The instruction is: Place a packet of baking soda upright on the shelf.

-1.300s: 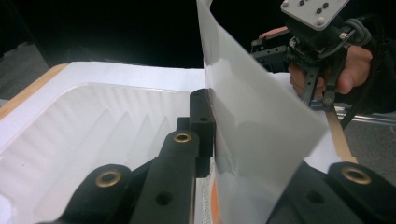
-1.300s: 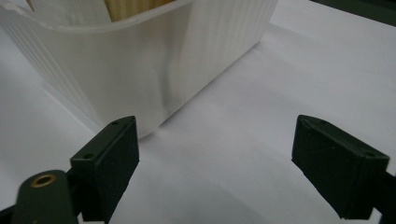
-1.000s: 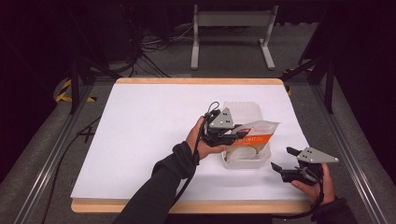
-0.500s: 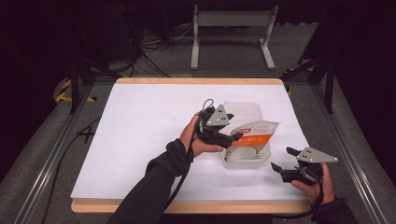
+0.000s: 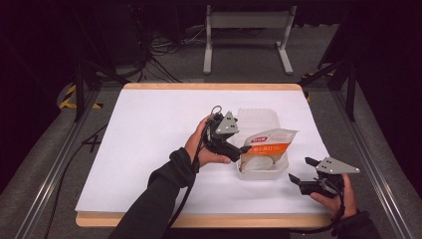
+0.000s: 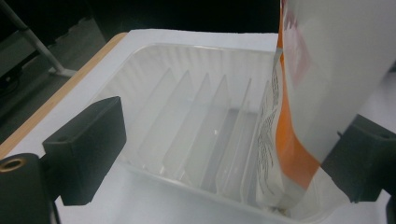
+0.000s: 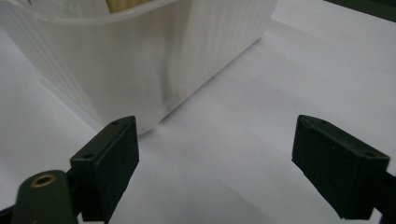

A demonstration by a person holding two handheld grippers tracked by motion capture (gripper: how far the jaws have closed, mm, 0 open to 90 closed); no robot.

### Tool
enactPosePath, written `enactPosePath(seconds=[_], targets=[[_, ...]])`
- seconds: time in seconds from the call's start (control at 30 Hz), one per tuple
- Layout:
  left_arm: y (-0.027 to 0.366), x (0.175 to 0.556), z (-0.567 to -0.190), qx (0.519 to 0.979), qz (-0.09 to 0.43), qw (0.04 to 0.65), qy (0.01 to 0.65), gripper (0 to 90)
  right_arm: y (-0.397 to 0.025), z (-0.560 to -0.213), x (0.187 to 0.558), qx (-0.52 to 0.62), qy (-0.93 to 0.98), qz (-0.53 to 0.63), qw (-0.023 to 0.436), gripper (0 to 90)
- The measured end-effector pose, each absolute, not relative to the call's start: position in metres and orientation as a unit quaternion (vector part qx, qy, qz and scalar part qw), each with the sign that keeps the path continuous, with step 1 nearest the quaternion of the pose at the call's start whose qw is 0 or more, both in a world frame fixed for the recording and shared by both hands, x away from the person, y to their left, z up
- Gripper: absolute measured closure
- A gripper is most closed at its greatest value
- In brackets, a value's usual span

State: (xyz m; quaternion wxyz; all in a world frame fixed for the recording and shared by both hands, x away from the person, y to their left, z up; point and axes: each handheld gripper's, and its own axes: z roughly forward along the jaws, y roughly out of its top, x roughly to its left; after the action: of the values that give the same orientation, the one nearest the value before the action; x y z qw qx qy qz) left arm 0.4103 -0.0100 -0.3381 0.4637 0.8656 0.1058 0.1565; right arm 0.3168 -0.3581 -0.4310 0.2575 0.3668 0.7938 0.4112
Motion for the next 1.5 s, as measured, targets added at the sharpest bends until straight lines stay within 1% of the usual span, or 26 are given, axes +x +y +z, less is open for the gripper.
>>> enactPosePath(seconds=[0.47, 0.9, 1.43, 1.5], targets=[[0.01, 0.397, -0.342, 0.878, 0.185, 0.433, 0.089, 8.5, -0.356, -0.43, 0.316, 0.363, 0.797, 0.409, 0.257, 15.2], [0.039, 0.397, -0.354, 0.885, 0.199, 0.406, 0.112, 9.1, -0.354, -0.43, 0.316, 0.36, 0.8, 0.408, 0.254, 15.3], [0.08, 0.393, -0.378, 0.887, 0.234, 0.374, 0.135, 7.8, -0.35, -0.431, 0.314, 0.353, 0.806, 0.398, 0.259, 15.3], [0.085, 0.394, -0.382, 0.888, 0.228, 0.375, 0.141, 7.8, -0.35, -0.431, 0.314, 0.352, 0.808, 0.396, 0.258, 15.3]])
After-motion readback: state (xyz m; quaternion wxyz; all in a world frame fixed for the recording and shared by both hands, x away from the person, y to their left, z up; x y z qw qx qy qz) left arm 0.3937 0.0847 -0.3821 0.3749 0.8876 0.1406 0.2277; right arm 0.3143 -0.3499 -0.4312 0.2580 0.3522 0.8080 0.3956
